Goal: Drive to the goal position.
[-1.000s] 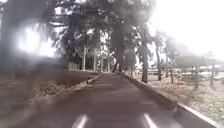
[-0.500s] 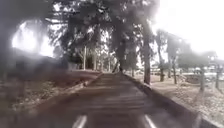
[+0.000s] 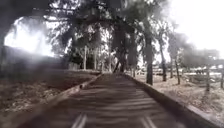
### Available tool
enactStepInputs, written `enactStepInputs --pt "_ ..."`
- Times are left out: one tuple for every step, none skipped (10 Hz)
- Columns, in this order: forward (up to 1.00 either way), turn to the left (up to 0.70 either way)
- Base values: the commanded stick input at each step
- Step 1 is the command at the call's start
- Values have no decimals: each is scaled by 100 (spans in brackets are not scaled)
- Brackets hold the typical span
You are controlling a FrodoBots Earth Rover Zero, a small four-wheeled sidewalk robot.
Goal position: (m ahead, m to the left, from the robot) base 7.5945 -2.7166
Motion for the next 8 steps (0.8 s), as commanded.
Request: enactStepInputs --pt "85 0" --pt "85 -7" --pt "85 -2" --pt "85 0" --pt "85 0" --pt "85 0" --pt "85 0" --pt "85 0"
